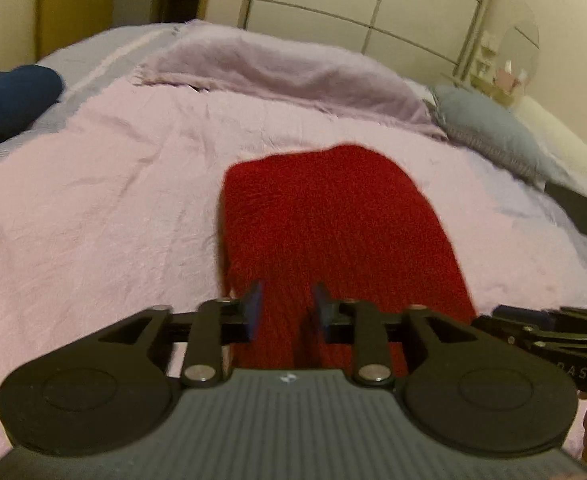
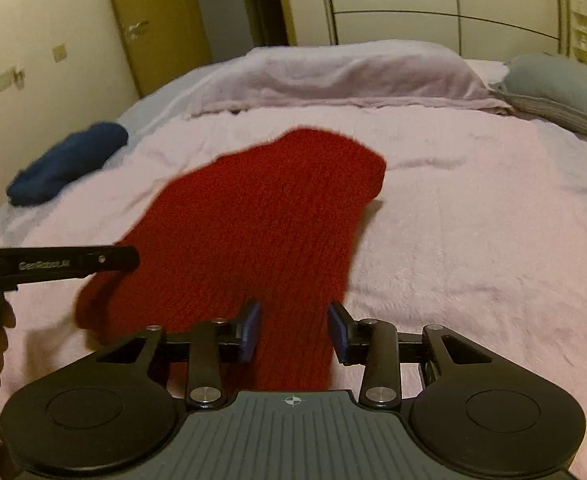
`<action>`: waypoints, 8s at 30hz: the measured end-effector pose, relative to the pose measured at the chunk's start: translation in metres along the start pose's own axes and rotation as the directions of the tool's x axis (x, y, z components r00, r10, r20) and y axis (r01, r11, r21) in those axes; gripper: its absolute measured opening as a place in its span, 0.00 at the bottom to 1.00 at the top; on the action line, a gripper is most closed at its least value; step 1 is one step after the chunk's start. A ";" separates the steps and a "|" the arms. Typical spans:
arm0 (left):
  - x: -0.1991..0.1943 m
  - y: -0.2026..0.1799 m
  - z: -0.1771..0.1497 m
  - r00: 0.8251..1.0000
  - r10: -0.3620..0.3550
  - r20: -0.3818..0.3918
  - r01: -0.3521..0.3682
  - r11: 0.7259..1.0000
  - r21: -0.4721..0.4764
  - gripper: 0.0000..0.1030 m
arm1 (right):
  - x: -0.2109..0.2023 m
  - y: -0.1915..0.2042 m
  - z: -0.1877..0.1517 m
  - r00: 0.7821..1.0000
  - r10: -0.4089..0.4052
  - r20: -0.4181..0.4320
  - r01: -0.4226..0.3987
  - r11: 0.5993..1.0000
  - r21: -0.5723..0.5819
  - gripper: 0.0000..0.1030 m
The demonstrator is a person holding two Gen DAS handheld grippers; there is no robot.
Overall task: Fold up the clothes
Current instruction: 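Release the folded sweater and raise both tools above it, then lower the left tool onto the red sweater's end and grasp it, then grasp the folded red sweater with both tools from opposite ends, then lift the red sweater with both tools and carry it toward the blue garment, then lower the red sweater onto the folded blue garment and open both tools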
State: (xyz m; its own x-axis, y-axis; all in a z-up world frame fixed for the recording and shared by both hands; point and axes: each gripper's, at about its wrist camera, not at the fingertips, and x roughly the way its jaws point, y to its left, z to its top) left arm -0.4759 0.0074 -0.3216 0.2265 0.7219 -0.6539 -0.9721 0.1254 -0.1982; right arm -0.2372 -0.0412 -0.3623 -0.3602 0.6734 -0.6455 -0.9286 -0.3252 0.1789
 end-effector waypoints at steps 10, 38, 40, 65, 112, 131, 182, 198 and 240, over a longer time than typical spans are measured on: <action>-0.070 -0.010 -0.061 0.996 0.038 -0.079 -0.044 0.996 -0.071 0.41 | -0.069 0.015 -0.053 1.000 -0.004 -0.017 0.006 0.997 0.082 0.58; -0.148 -0.055 -0.105 0.998 0.049 -0.028 -0.048 0.998 0.049 0.49 | -0.141 0.044 -0.112 0.999 -0.040 -0.012 0.041 0.998 0.039 0.59; -0.146 -0.055 -0.103 0.999 0.042 -0.031 -0.040 0.998 0.050 0.49 | -0.141 0.042 -0.112 0.999 -0.047 -0.013 0.047 0.998 0.044 0.59; -0.075 0.003 -0.084 0.989 -0.073 -0.130 0.057 0.991 -0.122 0.49 | -0.089 0.007 -0.093 0.995 -0.055 -0.079 0.063 0.992 0.110 0.59; 0.225 0.147 0.048 0.590 -0.744 -0.313 0.254 0.539 -0.803 0.63 | 0.054 -0.051 0.134 0.927 -0.045 -0.371 0.301 0.681 0.668 0.68; 0.227 0.118 0.059 0.619 -0.718 -0.319 0.303 0.592 -0.747 0.54 | 0.081 -0.120 0.082 0.941 0.284 -0.183 -0.066 0.686 0.724 0.71; 0.075 0.302 0.207 0.737 -0.669 -0.096 0.444 0.587 -0.677 0.35 | 0.161 0.030 0.202 0.753 0.618 0.228 -0.495 0.303 0.814 0.60; 0.058 0.610 0.300 0.897 -0.434 -0.089 0.306 0.752 -0.584 0.36 | 0.387 0.303 0.281 0.638 0.717 0.281 -0.593 0.224 0.773 0.60; 0.129 0.574 0.283 0.989 0.040 -0.140 -0.056 0.993 -0.108 0.03 | 0.442 0.402 0.303 0.993 0.088 -0.084 -0.098 0.987 -0.129 0.40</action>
State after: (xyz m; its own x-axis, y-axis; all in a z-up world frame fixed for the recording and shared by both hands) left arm -1.0224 0.3655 -0.3130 0.1937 0.6237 -0.7573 -0.9709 0.0108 -0.2394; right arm -0.7969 0.3272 -0.3509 -0.4316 0.5841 -0.6874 -0.8694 -0.4726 0.1444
